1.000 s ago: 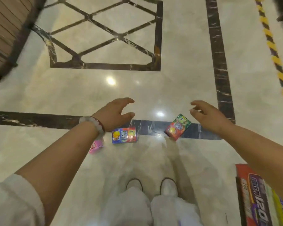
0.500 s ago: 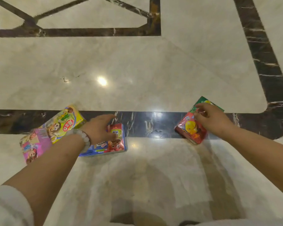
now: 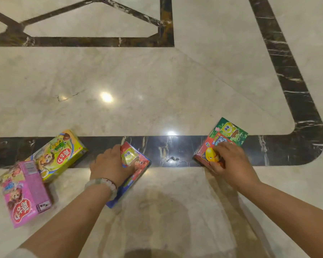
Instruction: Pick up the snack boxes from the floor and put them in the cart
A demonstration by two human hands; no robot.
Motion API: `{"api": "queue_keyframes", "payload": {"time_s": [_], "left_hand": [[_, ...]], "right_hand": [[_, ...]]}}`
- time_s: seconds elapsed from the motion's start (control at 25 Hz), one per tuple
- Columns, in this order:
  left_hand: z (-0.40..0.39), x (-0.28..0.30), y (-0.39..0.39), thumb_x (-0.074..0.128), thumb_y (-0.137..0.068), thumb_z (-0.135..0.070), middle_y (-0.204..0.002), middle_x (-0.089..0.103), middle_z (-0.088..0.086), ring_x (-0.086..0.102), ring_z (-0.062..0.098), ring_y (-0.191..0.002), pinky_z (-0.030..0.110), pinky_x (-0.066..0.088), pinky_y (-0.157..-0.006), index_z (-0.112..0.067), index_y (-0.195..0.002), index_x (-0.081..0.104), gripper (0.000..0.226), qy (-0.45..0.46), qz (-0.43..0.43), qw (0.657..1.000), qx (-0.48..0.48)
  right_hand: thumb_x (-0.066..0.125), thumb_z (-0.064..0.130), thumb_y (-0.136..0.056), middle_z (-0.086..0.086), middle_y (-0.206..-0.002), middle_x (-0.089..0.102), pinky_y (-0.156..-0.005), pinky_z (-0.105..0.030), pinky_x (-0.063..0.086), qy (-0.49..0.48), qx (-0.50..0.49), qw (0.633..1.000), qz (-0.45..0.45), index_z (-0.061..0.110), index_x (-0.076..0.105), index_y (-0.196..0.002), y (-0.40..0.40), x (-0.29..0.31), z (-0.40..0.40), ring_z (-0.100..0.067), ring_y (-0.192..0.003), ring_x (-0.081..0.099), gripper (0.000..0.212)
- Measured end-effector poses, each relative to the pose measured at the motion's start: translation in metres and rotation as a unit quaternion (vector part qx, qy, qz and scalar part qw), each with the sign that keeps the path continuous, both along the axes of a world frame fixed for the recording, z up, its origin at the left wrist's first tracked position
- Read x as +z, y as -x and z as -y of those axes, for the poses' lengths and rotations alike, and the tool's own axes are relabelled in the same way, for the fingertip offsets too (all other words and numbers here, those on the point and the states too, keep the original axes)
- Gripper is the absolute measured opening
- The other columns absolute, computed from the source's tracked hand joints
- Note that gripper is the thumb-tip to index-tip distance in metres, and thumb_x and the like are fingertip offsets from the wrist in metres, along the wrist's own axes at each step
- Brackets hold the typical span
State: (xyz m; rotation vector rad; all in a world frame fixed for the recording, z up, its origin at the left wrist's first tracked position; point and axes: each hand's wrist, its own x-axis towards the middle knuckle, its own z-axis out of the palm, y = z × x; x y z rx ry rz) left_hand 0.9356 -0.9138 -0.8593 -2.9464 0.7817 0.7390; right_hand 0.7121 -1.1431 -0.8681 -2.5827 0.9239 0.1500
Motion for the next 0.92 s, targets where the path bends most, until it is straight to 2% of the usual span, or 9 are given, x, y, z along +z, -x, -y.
{"api": "queue_keyframes", "payload": {"time_s": [0.16,0.28,0.36,0.44,0.48,0.56,0.64,0.8,0.92], "left_hand": [[0.001,-0.015,0.012,0.065,-0.076,-0.054,-0.118,0.055,0.01,0.048,0.033,-0.111,0.039,0.04,-0.088,-0.015,-0.12,0.048,0.061,0.088,-0.003,0.989,0.118],[-0.002,-0.024,0.007,0.061,-0.084,-0.043,-0.117,0.057,0.013,0.049,0.032,-0.11,0.04,0.041,-0.092,-0.012,-0.113,0.053,0.043,0.141,-0.05,0.965,0.215],[-0.004,-0.026,0.008,0.064,-0.081,-0.04,-0.114,0.058,0.011,0.054,0.031,-0.105,0.041,0.045,-0.091,-0.016,-0.106,0.053,0.036,0.164,-0.086,0.948,0.258],[-0.004,-0.023,0.011,0.073,-0.073,-0.035,-0.11,0.058,0.008,0.057,0.03,-0.1,0.041,0.048,-0.09,-0.021,-0.099,0.049,0.037,0.177,-0.126,0.936,0.276],[-0.003,-0.023,0.012,0.077,-0.069,-0.032,-0.11,0.058,0.007,0.058,0.03,-0.099,0.041,0.048,-0.09,-0.022,-0.1,0.047,0.044,0.18,-0.143,0.933,0.275],[-0.002,-0.023,0.015,0.082,-0.062,-0.029,-0.112,0.059,0.006,0.059,0.029,-0.101,0.042,0.048,-0.093,-0.021,-0.11,0.047,0.06,0.182,-0.162,0.932,0.269],[-0.001,-0.026,0.017,0.084,-0.057,-0.032,-0.111,0.063,0.006,0.061,0.029,-0.099,0.044,0.049,-0.092,-0.021,-0.114,0.047,0.069,0.195,-0.179,0.927,0.266],[-0.002,-0.028,0.022,0.085,-0.06,-0.033,-0.103,0.067,0.001,0.064,0.027,-0.094,0.044,0.051,-0.089,-0.029,-0.099,0.047,0.055,0.199,-0.191,0.916,0.29],[0.001,-0.026,0.026,0.087,-0.06,-0.029,-0.098,0.067,0.005,0.066,0.023,-0.083,0.04,0.055,-0.08,-0.021,-0.097,0.048,0.054,0.223,-0.21,0.891,0.335]], "right_hand": [[0.057,0.041,-0.07,-0.005,-0.102,0.069,-0.077,-0.041,0.054,0.009,0.139,0.99,0.001,0.013,0.071,-0.095,-0.001,0.004,-0.015,-0.032,-0.091,0.066,0.04],[0.056,0.038,-0.072,0.001,-0.101,0.07,-0.08,-0.037,0.055,-0.004,0.216,0.974,0.069,0.017,0.073,-0.091,-0.005,0.005,-0.025,-0.023,-0.092,0.066,0.033],[0.059,0.034,-0.077,-0.001,-0.11,0.066,-0.087,-0.034,0.048,-0.003,0.136,0.986,0.096,0.017,0.069,-0.101,-0.009,0.008,-0.031,-0.023,-0.102,0.06,0.031],[0.067,0.029,-0.082,-0.006,-0.126,0.053,-0.095,-0.032,0.039,-0.061,-0.064,0.993,0.077,0.014,0.055,-0.125,-0.013,0.002,-0.03,-0.027,-0.118,0.049,0.047],[0.07,0.032,-0.082,-0.007,-0.131,0.049,-0.099,-0.034,0.038,-0.129,-0.161,0.978,0.03,0.013,0.046,-0.133,-0.016,0.002,-0.029,-0.027,-0.121,0.046,0.06],[0.073,0.039,-0.079,-0.009,-0.129,0.053,-0.096,-0.041,0.048,-0.255,-0.248,0.934,-0.014,0.013,0.041,-0.133,-0.02,-0.005,-0.028,-0.026,-0.112,0.056,0.068],[0.072,0.034,-0.081,-0.008,-0.118,0.061,-0.086,-0.042,0.054,-0.298,-0.261,0.918,-0.008,0.01,0.045,-0.126,-0.024,-0.007,-0.034,-0.024,-0.099,0.063,0.058],[0.074,0.02,-0.081,-0.002,-0.099,0.064,-0.08,-0.036,0.054,-0.334,-0.237,0.912,-0.007,0.011,0.048,-0.117,-0.029,-0.002,-0.047,-0.019,-0.088,0.065,0.045],[0.07,0.021,-0.085,-0.004,-0.104,0.068,-0.074,-0.027,0.052,-0.333,-0.185,0.924,-0.025,0.016,0.056,-0.105,-0.033,0.0,-0.055,-0.017,-0.087,0.065,0.026]]}}
